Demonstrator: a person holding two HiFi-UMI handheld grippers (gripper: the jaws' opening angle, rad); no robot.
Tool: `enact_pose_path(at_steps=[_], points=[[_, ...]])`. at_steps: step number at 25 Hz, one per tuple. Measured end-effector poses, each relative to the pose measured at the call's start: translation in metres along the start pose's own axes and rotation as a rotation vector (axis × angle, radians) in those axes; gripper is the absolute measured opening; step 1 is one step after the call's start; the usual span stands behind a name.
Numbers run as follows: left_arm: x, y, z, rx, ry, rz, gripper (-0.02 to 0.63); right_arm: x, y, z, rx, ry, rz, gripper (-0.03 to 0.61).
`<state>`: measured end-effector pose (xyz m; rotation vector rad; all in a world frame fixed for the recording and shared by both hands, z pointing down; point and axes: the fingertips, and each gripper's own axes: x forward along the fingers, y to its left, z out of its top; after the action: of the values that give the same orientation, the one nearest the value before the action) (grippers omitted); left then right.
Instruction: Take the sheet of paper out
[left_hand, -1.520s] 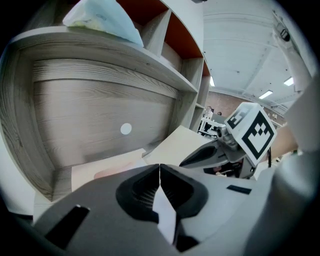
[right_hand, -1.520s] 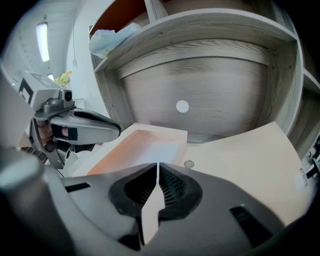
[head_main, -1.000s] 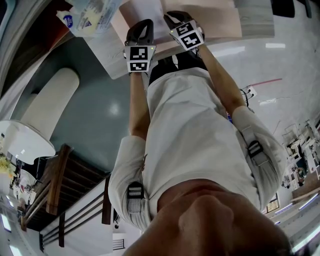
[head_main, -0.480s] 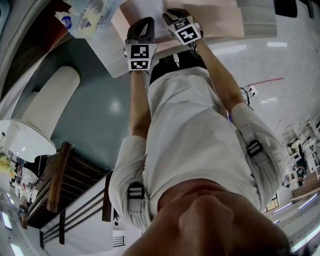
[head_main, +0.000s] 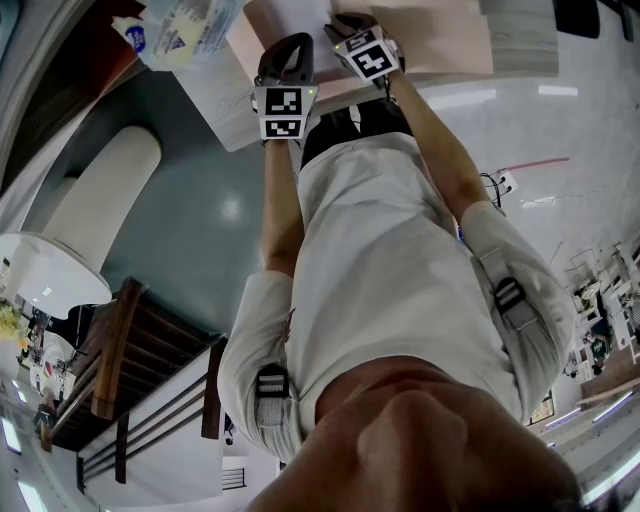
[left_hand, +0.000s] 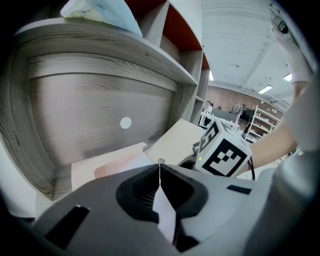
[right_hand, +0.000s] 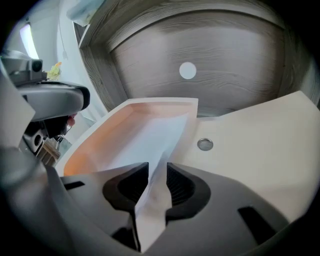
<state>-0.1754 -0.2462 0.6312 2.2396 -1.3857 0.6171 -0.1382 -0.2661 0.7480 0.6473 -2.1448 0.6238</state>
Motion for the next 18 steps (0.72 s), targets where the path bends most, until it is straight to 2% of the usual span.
enact_pose_path(at_steps=[9,18], points=[[-0.003,0.002,-0.002,0.0,0.002,0.002,0.023,0.01,-0.004,-0.004,-0.008,0.034,-0.015,0.105],[-0.001,-0.001,0.001,0.007,0.002,-0.007,0.023,0.006,-0.015,-0.001,0.007,0.016,-0.066,0.025]])
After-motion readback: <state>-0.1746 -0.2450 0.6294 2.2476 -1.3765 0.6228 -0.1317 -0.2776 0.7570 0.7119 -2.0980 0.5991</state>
